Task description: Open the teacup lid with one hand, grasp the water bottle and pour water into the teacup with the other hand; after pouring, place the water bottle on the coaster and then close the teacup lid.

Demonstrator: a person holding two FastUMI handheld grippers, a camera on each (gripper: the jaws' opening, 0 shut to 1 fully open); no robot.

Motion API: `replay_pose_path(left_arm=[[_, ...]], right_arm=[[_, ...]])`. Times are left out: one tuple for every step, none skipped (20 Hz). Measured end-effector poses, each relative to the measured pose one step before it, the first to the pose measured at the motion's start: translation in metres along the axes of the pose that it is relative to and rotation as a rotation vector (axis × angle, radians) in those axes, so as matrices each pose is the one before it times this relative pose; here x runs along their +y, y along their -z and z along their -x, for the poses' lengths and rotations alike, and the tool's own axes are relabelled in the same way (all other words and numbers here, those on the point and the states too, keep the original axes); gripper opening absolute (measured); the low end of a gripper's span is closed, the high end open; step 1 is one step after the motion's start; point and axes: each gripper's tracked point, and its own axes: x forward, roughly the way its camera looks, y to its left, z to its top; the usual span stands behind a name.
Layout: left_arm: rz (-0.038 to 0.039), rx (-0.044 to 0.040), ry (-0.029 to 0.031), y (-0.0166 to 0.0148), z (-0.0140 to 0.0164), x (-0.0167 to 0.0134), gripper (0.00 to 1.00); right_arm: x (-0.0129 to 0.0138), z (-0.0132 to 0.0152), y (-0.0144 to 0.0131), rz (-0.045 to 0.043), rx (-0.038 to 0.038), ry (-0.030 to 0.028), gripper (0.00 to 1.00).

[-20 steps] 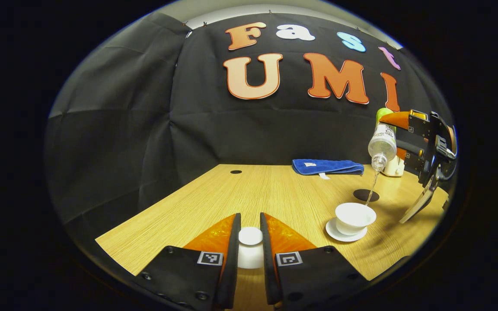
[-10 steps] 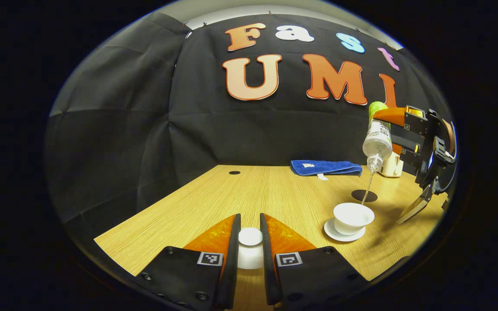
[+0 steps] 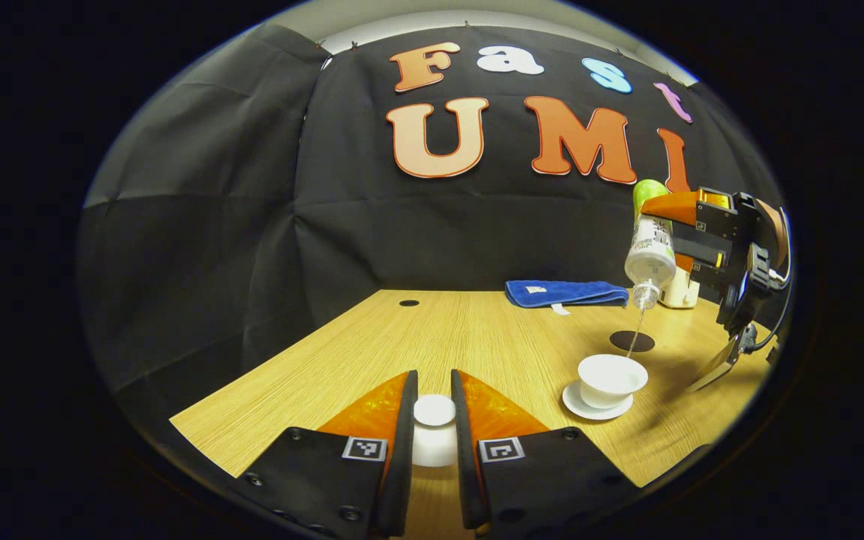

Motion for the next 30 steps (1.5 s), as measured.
replay_pose_path(left_arm=[[-0.00527,-0.00915,-0.00085,-0.00191,0.00021,-0.00081,0.31],[-0.00712,-0.00341,-0.00096,-0.00039,0.00038,-0.00074,0.31],[-0.00697,-0.00373,0.00215,0.00006,0.00066,-0.00242,0.31],[-0.00122,-0.00088,0.00513,0.0006,-0.00123,-0.00332,0.31],[0.00803,-0.0002,0.00983,-0.00058,0.00054,-0.00288,0.3],[0.00612,-0.00502,0.00475,-0.00237,0.00031,-0.00182,0.3],[-0.00015,-0.00348,0.00198,-0.00165,0.00037,-0.00055,0.3],[-0.00167,-0.00283,-0.00102,-0.00077,-0.00007,0.00012,0.31],[-0.00073,-0.00232,-0.00131,-0.00122,0.00023,-0.00062,0.3],[-0.00098,-0.00061,-0.00138,-0.00015,-0.00085,0.0002,0.3],[-0.00132,-0.00111,-0.00018,-0.00075,0.00062,-0.00055,0.31],[-0.00004,-0.00326,-0.00059,-0.00084,-0.00018,-0.00143,0.3],[0.00192,-0.00309,0.00132,-0.00115,-0.00066,-0.00129,0.3],[0.00422,-0.0068,0.00406,-0.00277,0.00032,-0.00285,0.31],[0.00431,-0.00648,0.00613,-0.00329,0.00062,-0.00367,0.3],[0.00346,-0.00969,0.00776,-0.00407,-0.00004,-0.00473,0.3],[-0.00019,-0.00812,0.00886,-0.00384,-0.00004,-0.00498,0.3],[-0.00395,-0.00651,0.00809,-0.00269,-0.00017,-0.00454,0.3],[-0.00274,-0.01103,0.00838,-0.00427,-0.00034,-0.00486,0.3],[-0.00124,-0.00925,0.00886,-0.00359,-0.00127,-0.00508,0.3],[0.00022,-0.01174,0.00847,-0.00442,-0.00009,-0.00455,0.31],[0.00141,-0.01118,0.0065,-0.00443,0.00024,-0.00361,0.3],[0.00172,-0.01053,0.00861,-0.00393,-0.0001,-0.0044,0.31],[0.00189,-0.01202,0.00718,-0.00443,0.00007,-0.00469,0.31],[0.00194,-0.0136,0.00787,-0.004,-0.00053,-0.00414,0.3],[0.00274,-0.01123,0.00658,-0.00503,-0.00072,-0.00592,0.3],[0.00259,-0.0082,0.00788,-0.00357,-0.00053,-0.00446,0.31],[0.00013,-0.00775,0.0084,-0.00315,-0.00085,-0.00565,0.3],[-0.00132,-0.00983,0.0076,-0.00248,-0.00028,-0.00512,0.31],[-0.00041,-0.00724,0.00785,-0.00329,-0.00064,-0.0052,0.3]], right_arm=[[0.00081,0.00046,-0.00024,-0.02288,-0.00231,-0.00711,0.63],[0.00181,-0.00071,-0.00026,-0.02392,-0.00513,-0.01279,0.63],[0.00137,0.00039,-0.00035,-0.02912,-0.00428,-0.01618,0.63],[0.00055,-0.00152,0.00253,-0.03485,-0.00298,-0.01827,0.64],[0.00229,-0.00067,0.00147,-0.03951,-0.00145,-0.0238,0.64],[-0.00118,-0.00155,0.00091,-0.0385,-0.00185,-0.01825,0.64],[0.00144,-0.00122,0.0013,-0.0433,0.00155,-0.01678,0.64],[0.00154,-0.00045,0.00067,-0.04437,-0.00067,-0.01203,0.64],[0.00366,-0.00154,0.00269,-0.0646,0.00419,-0.02211,0.64],[0.00217,-0.00207,0.00317,-0.07629,0.00477,-0.02258,0.64],[0.0011,-0.0017,0.00253,-0.08898,0.00647,-0.01849,0.64],[0.00348,-0.00081,0.00278,-0.08984,0.00764,-0.01638,0.64],[0.00303,0.00066,-0.00112,-0.08501,0.00439,-0.00781,0.64],[-0.00006,0.00068,0.0003,-0.07663,0.00406,0.00368,0.64],[-0.00231,0.00026,-0.00071,-0.07374,0.00253,0.00872,0.64],[0.00096,-0.00124,0.00044,-0.0776,0.00648,0.01109,0.64],[-0.00126,-0.00077,0.00294,-0.07239,0.01092,0.01651,0.64],[0.00217,-0.00135,0.00183,-0.07299,0.00796,0.01402,0.65],[0.00142,-0.00317,0.00359,-0.07791,0.01096,0.00219,0.64],[0.00236,-0.00272,0.00565,-0.08307,0.00975,-0.00166,0.64],[0.00099,-0.00126,0.00513,-0.07881,0.01084,-0.00388,0.64],[0.0009,-0.00244,0.00518,-0.07255,0.00884,0.00412,0.64],[0.00283,-0.00315,0.00715,-0.06524,0.01166,-0.00088,0.64],[0.00234,-0.00253,0.00353,-0.06443,0.00665,0.00649,0.64],[0.00487,-0.00147,0.00333,-0.06635,0.00804,-0.00418,0.64],[0.00466,-0.00162,-0.00141,-0.07387,0.00513,-0.01418,0.65],[0.00467,-0.00393,0.00691,-0.07867,0.02135,-0.00853,0.64],[0.00377,-0.00167,0.00548,-0.06656,0.0198,-0.01089,0.64],[0.00325,-0.00035,0.00316,-0.05346,0.00995,-0.00296,0.65],[0.0001,-0.00077,0.00475,-0.04249,0.00739,0.00286,0.64]])
